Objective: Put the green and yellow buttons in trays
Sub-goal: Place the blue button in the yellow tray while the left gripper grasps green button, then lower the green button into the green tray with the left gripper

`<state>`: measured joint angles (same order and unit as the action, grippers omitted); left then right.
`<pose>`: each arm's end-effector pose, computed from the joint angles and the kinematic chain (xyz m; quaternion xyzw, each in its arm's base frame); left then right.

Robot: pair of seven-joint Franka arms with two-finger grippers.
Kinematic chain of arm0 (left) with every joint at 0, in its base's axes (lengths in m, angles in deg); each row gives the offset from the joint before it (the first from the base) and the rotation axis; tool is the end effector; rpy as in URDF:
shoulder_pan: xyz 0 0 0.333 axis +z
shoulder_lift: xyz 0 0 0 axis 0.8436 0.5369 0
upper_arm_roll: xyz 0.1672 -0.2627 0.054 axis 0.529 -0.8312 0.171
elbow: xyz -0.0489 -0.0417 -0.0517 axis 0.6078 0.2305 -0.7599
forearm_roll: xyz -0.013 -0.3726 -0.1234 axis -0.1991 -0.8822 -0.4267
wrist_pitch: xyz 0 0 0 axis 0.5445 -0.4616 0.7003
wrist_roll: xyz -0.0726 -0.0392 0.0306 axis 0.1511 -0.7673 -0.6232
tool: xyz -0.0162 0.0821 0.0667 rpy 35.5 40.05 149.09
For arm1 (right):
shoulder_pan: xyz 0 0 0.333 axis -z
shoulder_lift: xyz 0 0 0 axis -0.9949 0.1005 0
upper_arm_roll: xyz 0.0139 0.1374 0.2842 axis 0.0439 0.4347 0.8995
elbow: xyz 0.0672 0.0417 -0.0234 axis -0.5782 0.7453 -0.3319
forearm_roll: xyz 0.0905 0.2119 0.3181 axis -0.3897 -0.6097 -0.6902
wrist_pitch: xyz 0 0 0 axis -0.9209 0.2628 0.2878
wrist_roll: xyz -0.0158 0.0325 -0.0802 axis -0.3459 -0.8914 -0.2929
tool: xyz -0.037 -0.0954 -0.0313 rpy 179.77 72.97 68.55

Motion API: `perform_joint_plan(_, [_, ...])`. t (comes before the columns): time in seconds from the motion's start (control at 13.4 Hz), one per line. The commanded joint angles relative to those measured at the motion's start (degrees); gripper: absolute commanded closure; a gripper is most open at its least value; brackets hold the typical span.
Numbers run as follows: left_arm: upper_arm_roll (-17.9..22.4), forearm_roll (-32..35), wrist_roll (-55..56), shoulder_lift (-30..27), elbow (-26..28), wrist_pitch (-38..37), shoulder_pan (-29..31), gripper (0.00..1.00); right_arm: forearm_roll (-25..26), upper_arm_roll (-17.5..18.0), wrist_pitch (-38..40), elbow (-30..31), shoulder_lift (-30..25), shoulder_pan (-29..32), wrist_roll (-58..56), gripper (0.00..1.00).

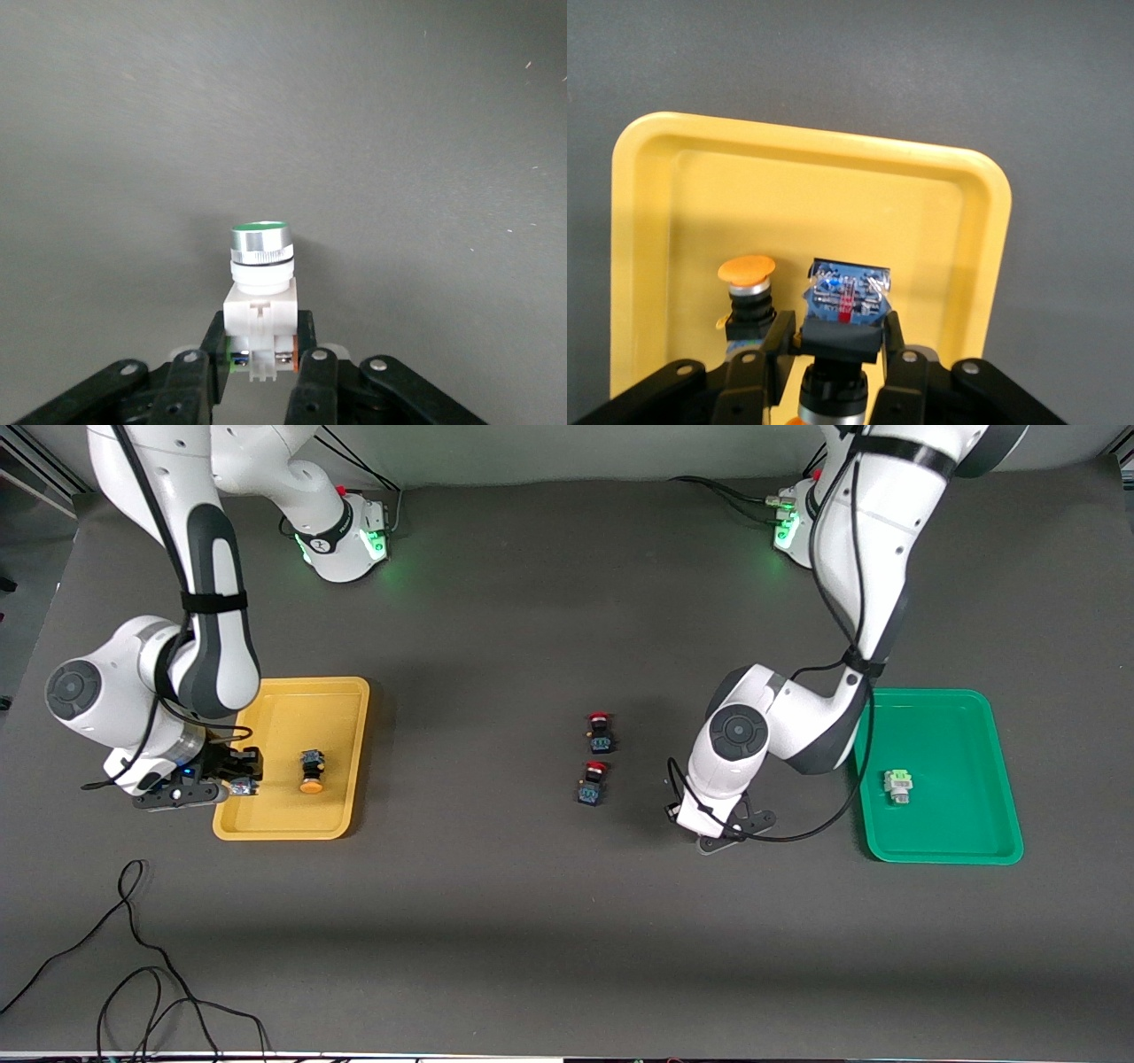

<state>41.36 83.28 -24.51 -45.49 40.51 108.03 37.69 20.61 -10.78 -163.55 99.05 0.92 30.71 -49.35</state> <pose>0.6024 -0.3154 0.2519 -0.9803 -0.1954 -0.0275 0.0128 0.5534 -0.0536 0.2772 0.9985 0.0510 0.0040 0.0212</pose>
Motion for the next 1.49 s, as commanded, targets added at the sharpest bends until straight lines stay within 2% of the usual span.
perform_joint_plan(0.0, [-0.1,0.4,-0.2,-9.3,1.5,-9.9,-1.2,0.97,-5.3,1.6,-3.0,-0.8,5.1,-0.3,-2.7,1.00])
perform_joint_plan(0.22, [-0.1,-1.7,-12.3,-14.9,2.3,-18.4,1.3,0.99,-5.7,3.3,-5.2,-1.1,6.7,0.4,-2.8,1.00])
perform_joint_plan(0.45, [-0.1,-5.2,-33.8,-19.8,4.9,-23.4,12.0,0.99,-5.7,5.5,-6.6,-1.1,6.8,4.5,-6.8,1.00])
perform_joint_plan(0.52, [-0.1,-5.3,-41.2,-20.5,5.1,-25.4,16.4,0.99,-5.7,7.3,-7.0,-1.2,6.8,6.7,-8.0,1.00])
perform_joint_plan(0.67, [0.1,-5.3,-55.2,-20.2,5.0,-25.1,24.7,0.99,-5.9,10.5,-8.2,-1.1,6.8,9.7,-8.2,1.00])
perform_joint_plan(0.82, [0.1,-5.2,-65.7,-18.8,5.1,-23.8,32.0,0.99,-7.4,11.5,-9.2,-1.1,7.3,9.8,-8.2,1.00])
perform_joint_plan(0.9, [0.1,-5.0,-69.3,-18.0,5.7,-23.2,35.1,0.99,-7.5,11.7,-9.2,-1.2,7.5,9.8,-8.2,0.51])
perform_joint_plan(0.97, [0.2,-4.8,-71.2,-17.3,7.0,-21.3,37.1,0.99,-7.5,11.7,-9.2,-1.2,7.3,9.8,-8.2,0.25])
perform_joint_plan(1.05, [0.2,-4.6,-72.5,-17.3,9.7,-18.2,38.7,0.99,-7.4,11.7,-8.6,-1.6,6.8,9.8,-8.3,0.14])
perform_joint_plan(1.12, [0.2,-4.5,-72.8,-17.3,12.6,-14.6,40.2,0.99,-7.4,11.6,-8.5,-1.7,6.4,9.8,-8.3,0.09])
perform_joint_plan(1.27, [0.2,-3.9,-72.8,-16.6,17.4,-8.3,42.1,0.99,-7.4,11.4,-6.4,-2.2,5.2,9.6,-7.7,0.17])
perform_joint_plan(1.34, [0.3,-3.5,-72.9,-15.8,18.0,-6.2,42.2,0.99,-7.3,11.0,-2.6,-4.0,4.7,9.5,-7.4,0.17])
perform_joint_plan(1.42, [0.3,-2.7,-72.8,-14.5,17.8,-5.1,42.6,0.96,-6.9,8.9,1.6,-6.2,4.6,9.2,-7.3,0.17])
